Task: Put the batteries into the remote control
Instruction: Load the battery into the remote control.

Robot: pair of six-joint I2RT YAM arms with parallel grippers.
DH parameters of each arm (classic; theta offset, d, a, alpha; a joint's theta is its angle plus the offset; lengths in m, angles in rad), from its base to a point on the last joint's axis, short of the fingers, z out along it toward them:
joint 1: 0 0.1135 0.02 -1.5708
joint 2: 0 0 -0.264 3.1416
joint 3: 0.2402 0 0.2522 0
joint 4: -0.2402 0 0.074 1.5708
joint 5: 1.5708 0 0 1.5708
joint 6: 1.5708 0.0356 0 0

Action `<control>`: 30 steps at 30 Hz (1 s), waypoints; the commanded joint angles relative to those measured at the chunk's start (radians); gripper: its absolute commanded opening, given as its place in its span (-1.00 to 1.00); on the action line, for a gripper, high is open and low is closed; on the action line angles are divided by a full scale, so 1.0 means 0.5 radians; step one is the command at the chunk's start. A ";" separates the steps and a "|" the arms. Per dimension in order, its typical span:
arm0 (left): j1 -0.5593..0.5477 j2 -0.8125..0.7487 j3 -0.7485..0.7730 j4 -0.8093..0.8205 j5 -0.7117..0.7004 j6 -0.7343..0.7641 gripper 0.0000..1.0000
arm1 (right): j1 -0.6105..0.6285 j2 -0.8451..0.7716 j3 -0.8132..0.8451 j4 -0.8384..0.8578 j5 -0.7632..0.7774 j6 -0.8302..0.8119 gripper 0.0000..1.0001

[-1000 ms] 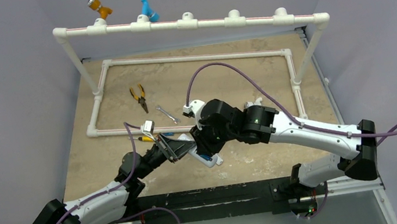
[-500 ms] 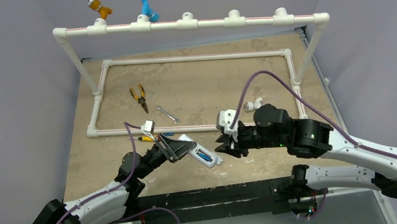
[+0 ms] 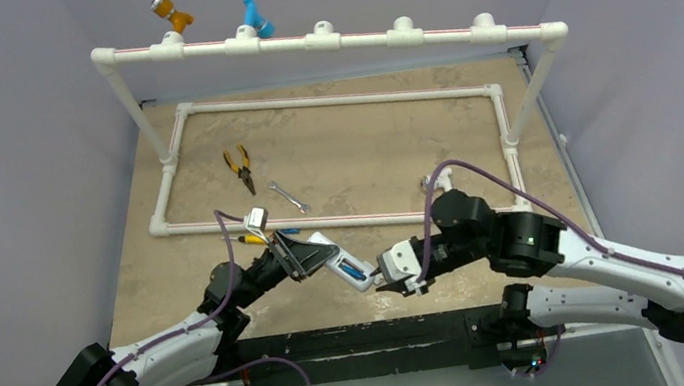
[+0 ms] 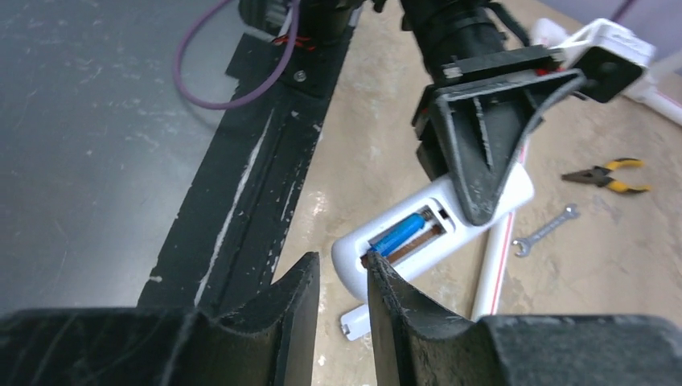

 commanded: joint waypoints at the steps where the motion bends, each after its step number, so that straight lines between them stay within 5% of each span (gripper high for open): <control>1: -0.017 -0.019 -0.027 0.184 0.026 -0.016 -1.00 | 0.005 0.182 0.139 -0.063 -0.275 -0.283 -0.48; 10: -0.017 -0.016 -0.017 0.196 0.026 -0.017 -1.00 | -0.001 0.399 0.255 -0.152 -0.318 -0.501 -0.51; 20: -0.018 -0.038 -0.021 0.190 0.026 -0.017 -1.00 | -0.320 0.557 0.443 -0.432 -0.701 -0.681 -0.28; 30: -0.017 -0.052 -0.039 0.187 0.017 -0.014 -1.00 | -0.337 0.711 0.509 -0.562 -0.712 -0.858 -0.24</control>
